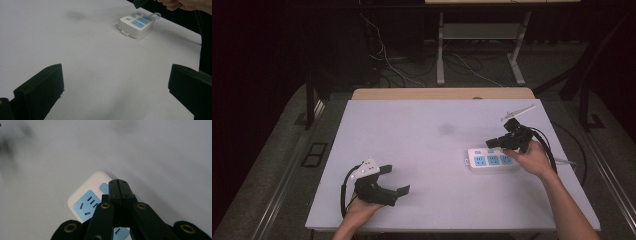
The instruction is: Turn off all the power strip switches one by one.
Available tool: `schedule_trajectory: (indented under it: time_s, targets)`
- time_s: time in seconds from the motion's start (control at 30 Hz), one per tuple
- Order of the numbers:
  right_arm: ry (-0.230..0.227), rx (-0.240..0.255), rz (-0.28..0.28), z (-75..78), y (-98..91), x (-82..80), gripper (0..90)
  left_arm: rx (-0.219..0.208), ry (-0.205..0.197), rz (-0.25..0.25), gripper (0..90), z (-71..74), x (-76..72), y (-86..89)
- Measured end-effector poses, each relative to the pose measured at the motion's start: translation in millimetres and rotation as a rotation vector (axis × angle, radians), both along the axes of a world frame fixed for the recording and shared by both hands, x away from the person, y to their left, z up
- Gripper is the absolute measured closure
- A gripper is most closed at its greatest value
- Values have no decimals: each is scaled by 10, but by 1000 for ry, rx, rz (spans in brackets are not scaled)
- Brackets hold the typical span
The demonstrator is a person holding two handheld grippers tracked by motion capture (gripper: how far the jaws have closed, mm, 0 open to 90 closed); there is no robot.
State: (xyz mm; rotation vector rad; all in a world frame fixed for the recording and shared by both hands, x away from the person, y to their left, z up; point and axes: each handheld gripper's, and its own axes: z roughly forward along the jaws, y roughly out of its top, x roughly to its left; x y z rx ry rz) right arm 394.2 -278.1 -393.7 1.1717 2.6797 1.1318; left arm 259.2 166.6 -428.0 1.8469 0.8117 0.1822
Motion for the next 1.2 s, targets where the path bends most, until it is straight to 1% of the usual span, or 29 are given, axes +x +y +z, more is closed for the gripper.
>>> schedule_trajectory:
  time_s: [0.27, 0.4, 0.5, 0.73, 1.2]
  targets:
    - [-13, -13, 34, 118, 108, -16, 900, -1, 1, 1, 0, 1, 0, 1]
    - [-25, -11, 48, 170, 167, -17, 900, -2, 0, 2, 0, 2, -1, 3]
    - [-21, -3, 56, 190, 202, -14, 900, -1, -1, 2, 0, 3, 0, 5]
    - [-16, -7, 71, 170, 272, -4, 900, -2, -2, 1, 0, 5, 0, 7]
    - [3, -25, 80, 49, 339, 22, 900, -2, -3, 1, 0, 6, 0, 8]
